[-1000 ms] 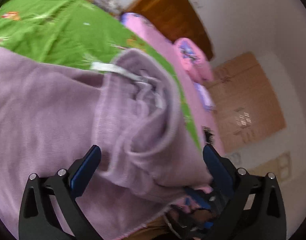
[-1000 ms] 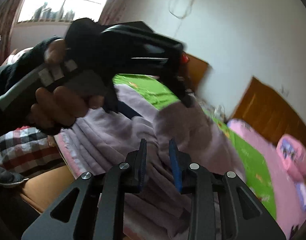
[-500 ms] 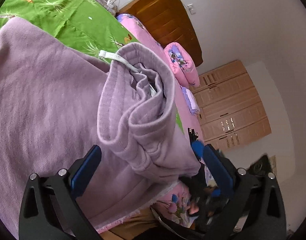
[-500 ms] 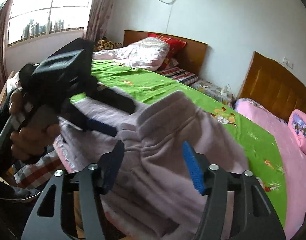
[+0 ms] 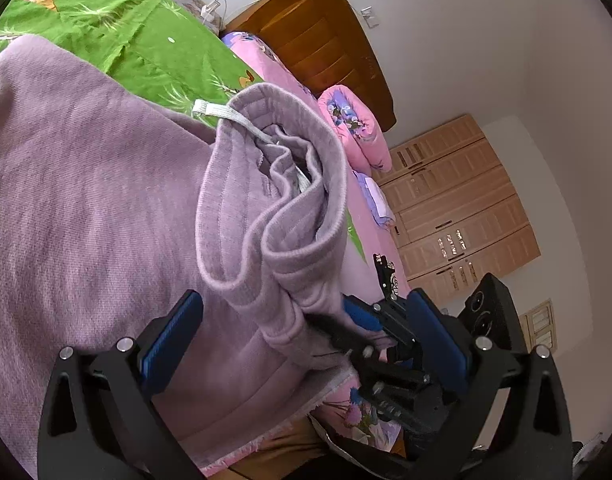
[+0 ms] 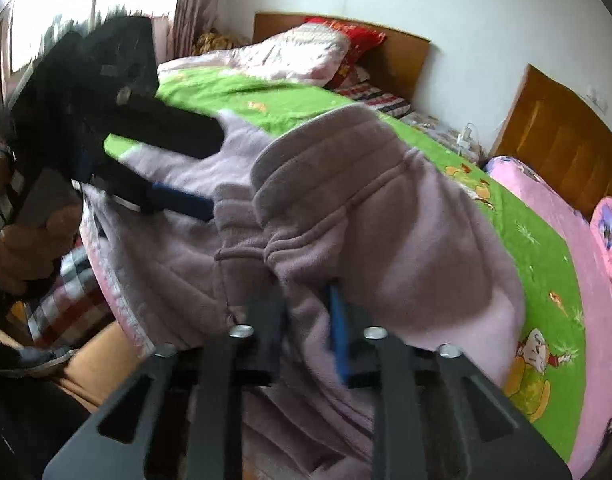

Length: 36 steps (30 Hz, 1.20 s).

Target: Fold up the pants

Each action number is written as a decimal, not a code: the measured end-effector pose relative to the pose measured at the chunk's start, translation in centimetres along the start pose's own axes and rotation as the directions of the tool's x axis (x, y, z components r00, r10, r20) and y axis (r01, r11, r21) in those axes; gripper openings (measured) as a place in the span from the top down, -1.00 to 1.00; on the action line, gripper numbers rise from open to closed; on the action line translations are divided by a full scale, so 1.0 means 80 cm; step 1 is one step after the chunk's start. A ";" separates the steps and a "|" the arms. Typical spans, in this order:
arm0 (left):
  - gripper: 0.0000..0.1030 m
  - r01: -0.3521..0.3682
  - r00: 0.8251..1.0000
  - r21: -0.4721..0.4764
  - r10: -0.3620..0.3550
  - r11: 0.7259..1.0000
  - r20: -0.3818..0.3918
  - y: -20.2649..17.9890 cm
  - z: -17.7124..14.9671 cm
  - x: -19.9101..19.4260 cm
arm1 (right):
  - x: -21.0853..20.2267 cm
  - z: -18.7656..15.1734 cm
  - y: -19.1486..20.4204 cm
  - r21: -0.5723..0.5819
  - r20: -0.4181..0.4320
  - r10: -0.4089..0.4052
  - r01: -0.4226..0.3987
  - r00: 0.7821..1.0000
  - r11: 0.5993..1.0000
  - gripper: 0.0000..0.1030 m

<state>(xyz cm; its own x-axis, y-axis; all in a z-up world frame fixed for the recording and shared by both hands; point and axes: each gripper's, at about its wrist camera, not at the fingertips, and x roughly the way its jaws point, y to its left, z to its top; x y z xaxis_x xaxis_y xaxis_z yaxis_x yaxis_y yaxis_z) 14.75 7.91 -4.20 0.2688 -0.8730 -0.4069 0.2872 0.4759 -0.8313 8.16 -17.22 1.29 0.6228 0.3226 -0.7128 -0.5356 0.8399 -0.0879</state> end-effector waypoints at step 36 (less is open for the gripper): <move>-0.96 0.059 0.998 -0.042 -0.058 0.997 0.022 -0.012 0.023 -0.031 | 0.046 0.025 0.070 -0.166 0.015 -0.203 0.203 0.979 0.965 -0.02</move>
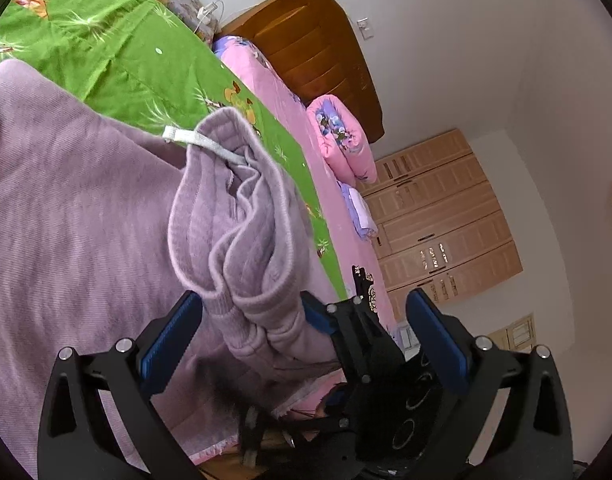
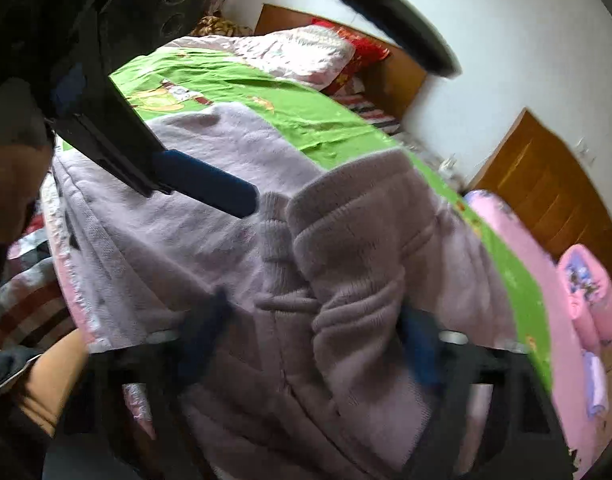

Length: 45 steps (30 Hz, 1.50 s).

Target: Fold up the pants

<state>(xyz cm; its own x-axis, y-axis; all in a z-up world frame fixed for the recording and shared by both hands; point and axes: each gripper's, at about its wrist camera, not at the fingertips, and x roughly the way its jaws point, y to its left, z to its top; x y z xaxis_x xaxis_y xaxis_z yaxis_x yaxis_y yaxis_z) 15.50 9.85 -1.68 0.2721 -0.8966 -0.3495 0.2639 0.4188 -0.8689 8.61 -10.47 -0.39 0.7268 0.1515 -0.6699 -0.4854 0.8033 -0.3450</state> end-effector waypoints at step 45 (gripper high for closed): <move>0.35 -0.302 0.926 0.118 0.321 0.946 -0.201 -0.019 0.067 0.141 | -0.137 -0.123 -0.116 0.319 0.323 -0.007 -0.102 0.946 0.942 -0.81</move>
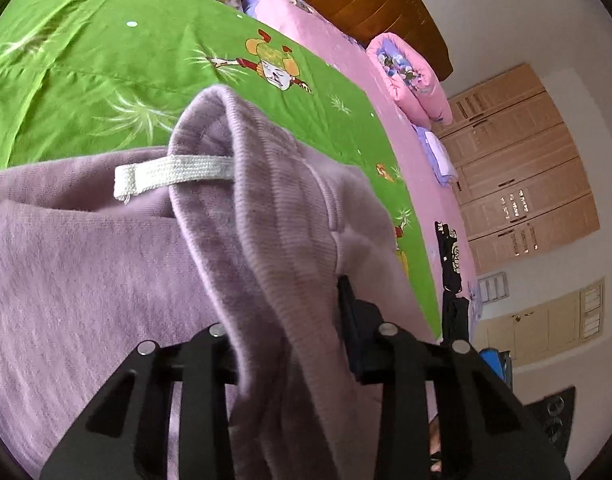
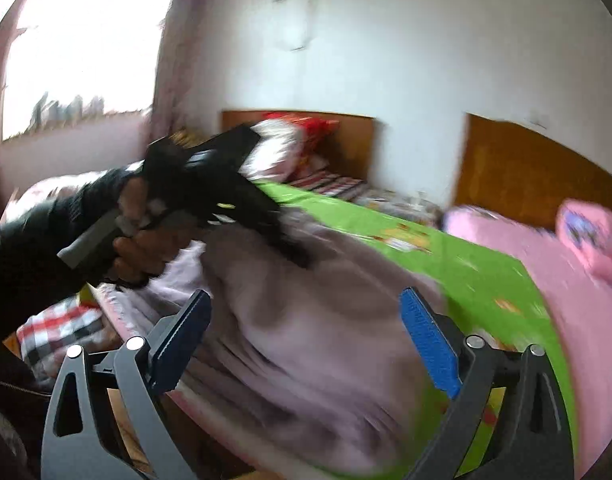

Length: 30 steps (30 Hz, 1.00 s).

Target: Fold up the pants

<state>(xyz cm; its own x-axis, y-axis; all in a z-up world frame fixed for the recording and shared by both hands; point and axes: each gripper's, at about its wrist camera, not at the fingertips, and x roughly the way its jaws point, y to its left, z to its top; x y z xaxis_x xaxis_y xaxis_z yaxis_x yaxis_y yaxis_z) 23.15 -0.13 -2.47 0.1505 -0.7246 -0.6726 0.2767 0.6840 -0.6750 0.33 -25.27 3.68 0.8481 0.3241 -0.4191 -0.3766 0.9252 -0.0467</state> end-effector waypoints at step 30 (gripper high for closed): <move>0.66 -0.124 0.935 0.196 0.048 0.973 0.350 -0.136 -0.019 -0.253 | 0.042 -0.050 0.027 0.062 -0.153 -0.259 0.271 0.954 0.960 -0.81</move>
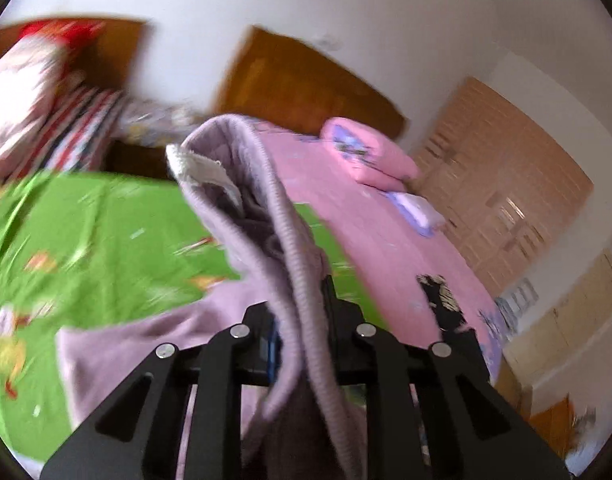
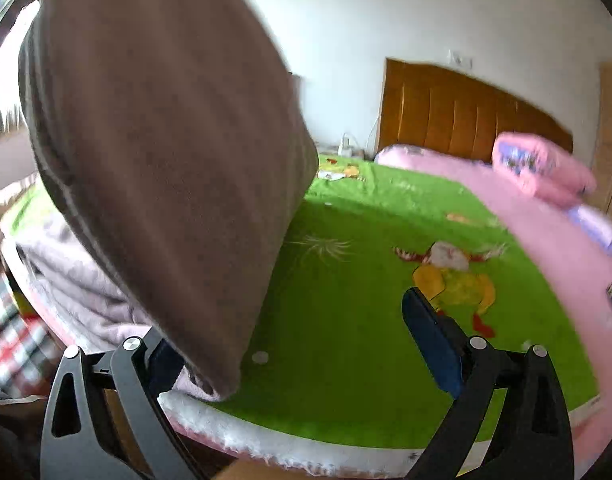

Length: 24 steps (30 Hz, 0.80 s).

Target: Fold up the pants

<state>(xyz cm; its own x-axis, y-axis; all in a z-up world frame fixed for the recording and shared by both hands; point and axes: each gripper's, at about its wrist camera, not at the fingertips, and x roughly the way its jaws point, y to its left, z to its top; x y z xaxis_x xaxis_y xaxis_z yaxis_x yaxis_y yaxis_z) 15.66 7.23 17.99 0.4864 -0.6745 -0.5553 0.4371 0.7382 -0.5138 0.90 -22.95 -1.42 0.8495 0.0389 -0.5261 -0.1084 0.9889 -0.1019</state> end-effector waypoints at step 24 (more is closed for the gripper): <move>0.59 0.073 0.994 -0.445 -0.030 0.893 0.102 0.284 -0.211 0.015 | 0.029 -0.022 -0.002 0.000 -0.116 0.079 -0.079 0.990 0.997 -0.86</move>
<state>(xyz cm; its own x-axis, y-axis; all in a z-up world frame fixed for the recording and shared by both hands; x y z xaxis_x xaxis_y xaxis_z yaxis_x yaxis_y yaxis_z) 13.36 23.06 -5.38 0.5480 -0.6920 -0.4699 0.0892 0.6069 -0.7897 1.99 -23.25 -4.09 0.7725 0.0996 -0.6272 -0.1753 0.9827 -0.0599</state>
